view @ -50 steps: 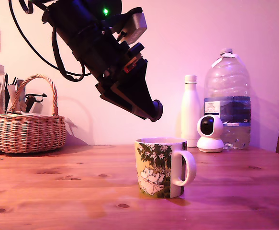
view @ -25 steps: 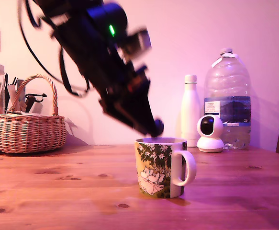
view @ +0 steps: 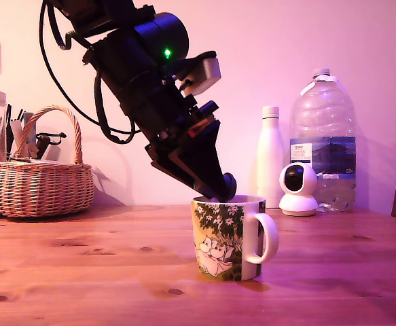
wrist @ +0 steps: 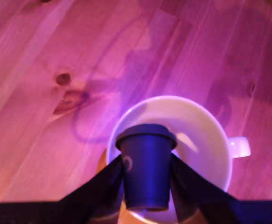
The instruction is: Pick up the coffee capsules from the table one by one and drop them inside the nearest coffee cup
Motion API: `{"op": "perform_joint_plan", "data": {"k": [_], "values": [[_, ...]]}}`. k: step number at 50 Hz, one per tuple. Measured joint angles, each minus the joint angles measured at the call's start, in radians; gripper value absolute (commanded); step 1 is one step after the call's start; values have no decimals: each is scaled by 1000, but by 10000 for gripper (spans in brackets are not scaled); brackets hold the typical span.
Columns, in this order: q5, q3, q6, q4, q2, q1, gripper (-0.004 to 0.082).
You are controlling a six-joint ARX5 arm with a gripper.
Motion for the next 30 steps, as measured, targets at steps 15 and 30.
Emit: {"op": "perform_joint_plan", "data": {"k": [15,30], "values": [[0,0,0,-10,0,-25,219],[-27,0,0,-10,0,-26,774]]}}
